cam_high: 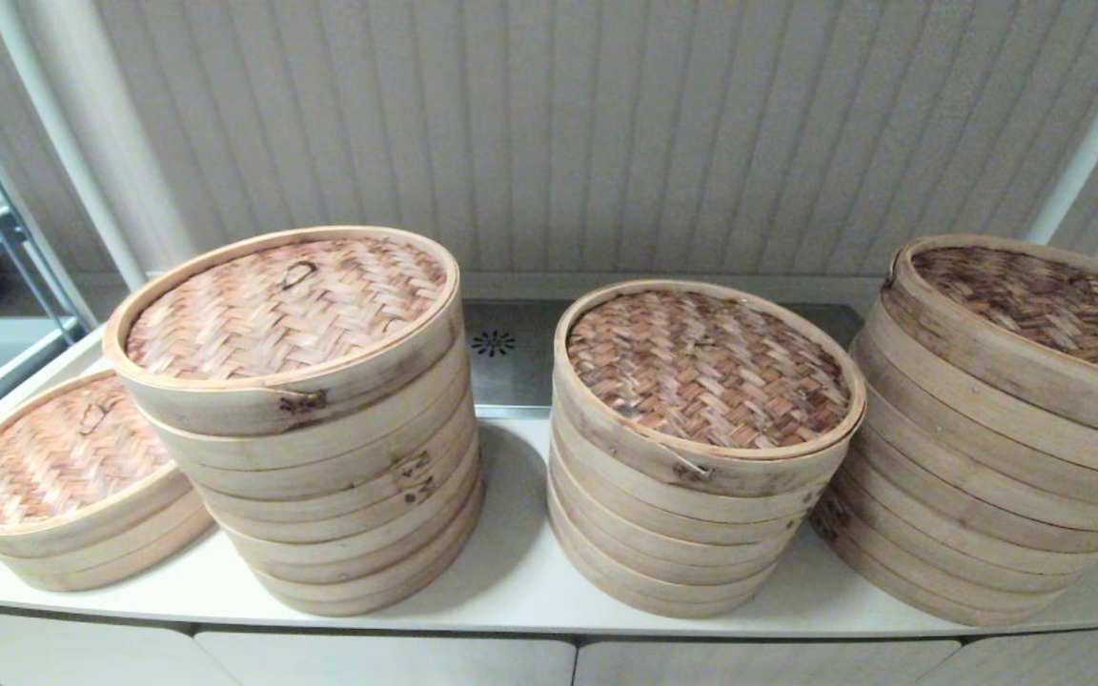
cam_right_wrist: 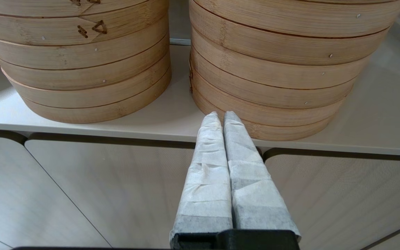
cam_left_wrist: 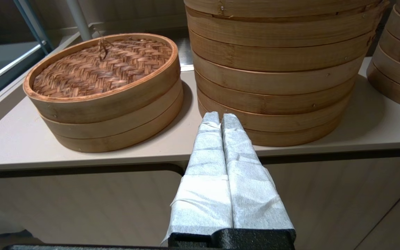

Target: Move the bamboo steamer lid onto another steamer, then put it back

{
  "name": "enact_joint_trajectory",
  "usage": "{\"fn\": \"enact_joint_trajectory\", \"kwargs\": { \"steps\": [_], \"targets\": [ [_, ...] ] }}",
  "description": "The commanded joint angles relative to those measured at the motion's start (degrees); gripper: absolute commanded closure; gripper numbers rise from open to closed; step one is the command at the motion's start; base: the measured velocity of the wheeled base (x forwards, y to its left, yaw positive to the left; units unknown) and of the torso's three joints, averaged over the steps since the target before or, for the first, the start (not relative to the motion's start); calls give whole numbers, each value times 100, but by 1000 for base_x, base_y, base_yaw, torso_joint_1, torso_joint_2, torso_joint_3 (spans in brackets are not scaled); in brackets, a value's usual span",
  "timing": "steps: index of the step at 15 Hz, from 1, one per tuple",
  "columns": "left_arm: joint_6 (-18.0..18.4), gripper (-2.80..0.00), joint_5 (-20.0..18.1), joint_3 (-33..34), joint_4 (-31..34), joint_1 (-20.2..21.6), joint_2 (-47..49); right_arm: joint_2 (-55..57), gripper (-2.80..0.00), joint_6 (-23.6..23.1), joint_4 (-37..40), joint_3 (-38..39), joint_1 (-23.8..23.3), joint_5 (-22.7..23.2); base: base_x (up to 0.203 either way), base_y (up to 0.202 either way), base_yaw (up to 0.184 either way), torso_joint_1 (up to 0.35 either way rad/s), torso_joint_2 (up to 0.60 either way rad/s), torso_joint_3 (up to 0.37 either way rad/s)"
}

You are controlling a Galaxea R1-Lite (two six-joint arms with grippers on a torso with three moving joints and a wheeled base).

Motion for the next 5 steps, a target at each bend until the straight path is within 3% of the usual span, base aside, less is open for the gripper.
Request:
{"fn": "enact_joint_trajectory", "kwargs": {
  "steps": [1, 5],
  "targets": [
    [-3, 0, 2, 185, -5, 1, 7, -1, 0, -3, -1, 1, 2, 5, 0, 0, 0, 0, 0, 0],
    [-3, 0, -7, 185, -5, 1, 7, -1, 0, -3, -1, 1, 2, 5, 0, 0, 0, 0, 0, 0]
  ]
}}
